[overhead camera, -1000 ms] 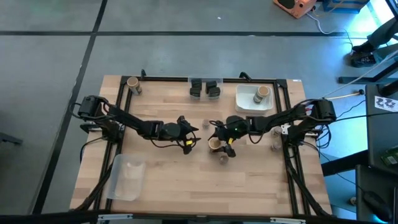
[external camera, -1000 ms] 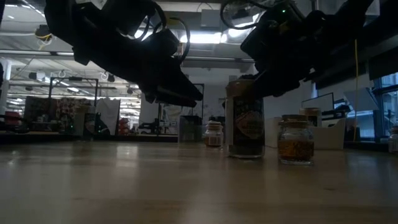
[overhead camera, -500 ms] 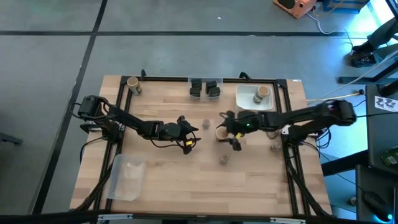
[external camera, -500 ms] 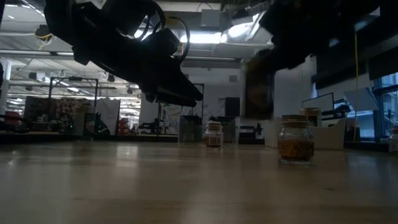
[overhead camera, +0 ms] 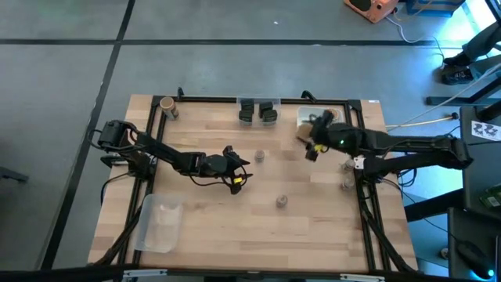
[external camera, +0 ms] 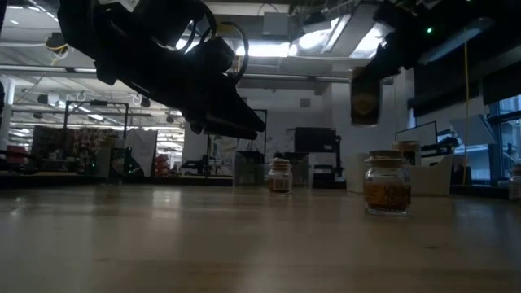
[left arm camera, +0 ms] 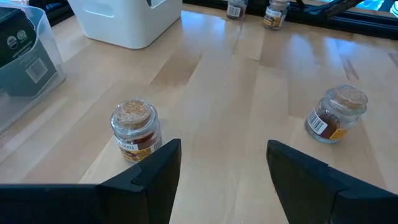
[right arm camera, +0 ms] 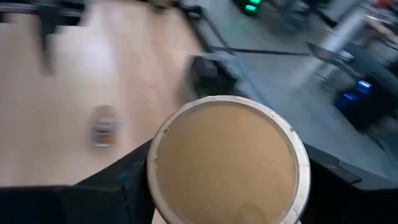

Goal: Sort spices by type
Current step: Put the right brown seasoning bottle into the white bin

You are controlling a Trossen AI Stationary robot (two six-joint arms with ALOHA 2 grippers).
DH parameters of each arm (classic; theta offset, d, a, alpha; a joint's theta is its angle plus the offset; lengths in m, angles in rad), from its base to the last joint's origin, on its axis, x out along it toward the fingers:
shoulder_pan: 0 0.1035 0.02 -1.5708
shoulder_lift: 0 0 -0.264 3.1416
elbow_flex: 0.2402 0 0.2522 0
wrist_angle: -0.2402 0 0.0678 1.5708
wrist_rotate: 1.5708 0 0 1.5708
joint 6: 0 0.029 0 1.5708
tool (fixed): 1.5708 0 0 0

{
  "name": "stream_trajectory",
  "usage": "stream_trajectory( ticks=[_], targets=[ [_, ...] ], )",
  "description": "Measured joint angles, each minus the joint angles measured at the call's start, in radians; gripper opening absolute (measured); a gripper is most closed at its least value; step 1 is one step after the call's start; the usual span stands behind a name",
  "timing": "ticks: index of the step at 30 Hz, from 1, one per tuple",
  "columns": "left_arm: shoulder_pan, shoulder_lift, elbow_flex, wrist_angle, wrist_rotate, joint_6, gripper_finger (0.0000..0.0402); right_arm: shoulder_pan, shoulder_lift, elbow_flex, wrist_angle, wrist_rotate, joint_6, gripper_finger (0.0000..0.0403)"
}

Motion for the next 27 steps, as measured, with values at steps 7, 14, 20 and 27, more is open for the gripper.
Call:
stream_trajectory(
  ticks=[7, 14, 20, 27],
  targets=[
    [0.0, 0.0, 0.0, 0.0, 0.0, -0.001, 0.0221, -0.18, 0.001, 0.0, -0.007, 0.007, -0.003, 0.0277],
    [0.0, 0.0, 0.0, -0.001, 0.0, 0.002, 0.0221, -0.32, 0.06, 0.0, -0.002, -0.045, 0.001, 0.0277],
    [0.0, 0.0, 0.0, -0.001, 0.0, 0.004, 0.0221, -0.401, 0.144, 0.0, 0.041, -0.074, 0.016, 0.0277],
    [0.0, 0.0, 0.0, -0.001, 0.0, 0.004, 0.0221, -0.485, 0.242, 0.0, 0.12, -0.205, 0.061, 0.0277]
  ],
)
